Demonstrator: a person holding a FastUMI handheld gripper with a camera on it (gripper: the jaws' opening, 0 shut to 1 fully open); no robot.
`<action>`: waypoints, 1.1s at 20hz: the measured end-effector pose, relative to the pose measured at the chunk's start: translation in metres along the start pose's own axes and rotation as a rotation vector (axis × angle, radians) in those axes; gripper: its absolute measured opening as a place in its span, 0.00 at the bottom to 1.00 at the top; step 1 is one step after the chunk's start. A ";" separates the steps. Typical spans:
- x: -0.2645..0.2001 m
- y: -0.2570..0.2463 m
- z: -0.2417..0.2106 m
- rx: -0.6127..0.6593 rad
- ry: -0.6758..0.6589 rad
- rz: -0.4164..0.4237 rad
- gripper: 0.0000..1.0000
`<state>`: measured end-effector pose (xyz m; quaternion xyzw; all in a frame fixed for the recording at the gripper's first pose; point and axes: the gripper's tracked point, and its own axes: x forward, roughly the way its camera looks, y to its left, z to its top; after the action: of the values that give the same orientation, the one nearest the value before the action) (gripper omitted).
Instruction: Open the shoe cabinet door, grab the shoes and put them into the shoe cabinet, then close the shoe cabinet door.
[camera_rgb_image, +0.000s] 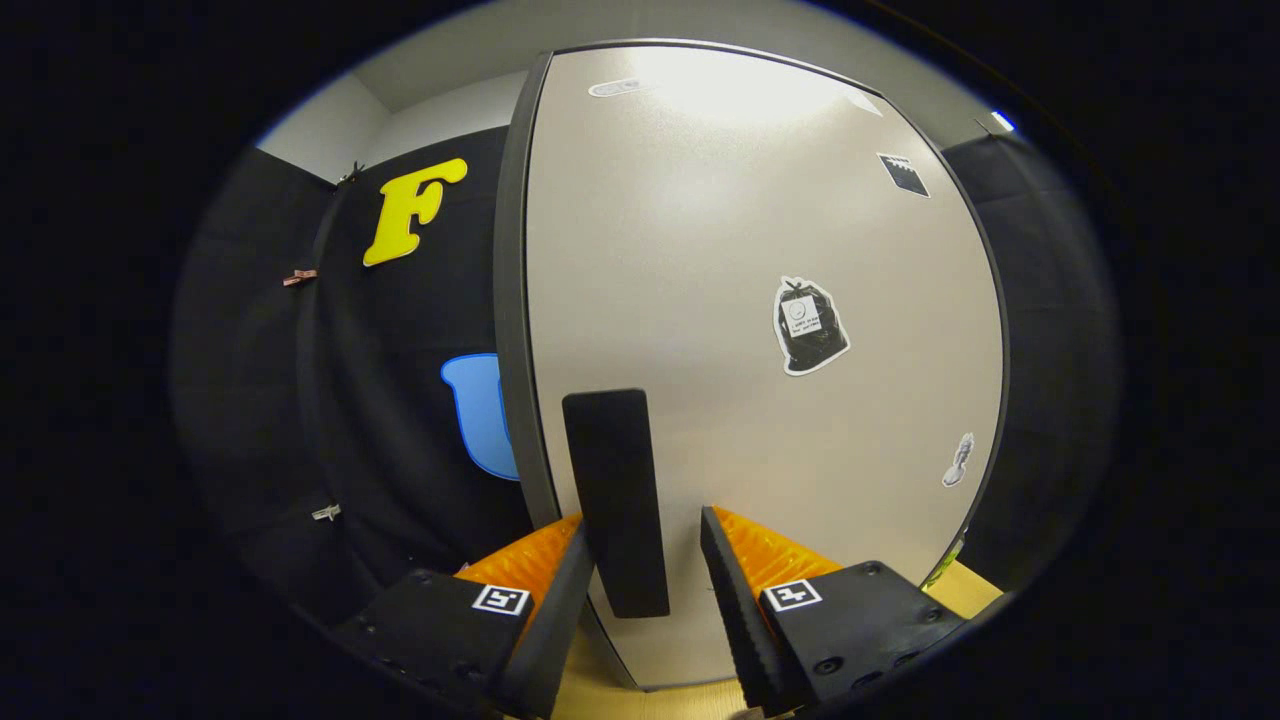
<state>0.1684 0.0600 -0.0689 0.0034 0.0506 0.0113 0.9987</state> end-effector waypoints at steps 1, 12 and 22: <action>0.003 0.000 -0.001 -0.003 0.003 -0.001 0.70; -0.004 0.006 -0.002 -0.040 0.024 0.023 0.37; -0.025 0.005 -0.004 -0.047 0.033 0.049 0.29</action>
<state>0.1433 0.0643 -0.0701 -0.0192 0.0666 0.0370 0.9969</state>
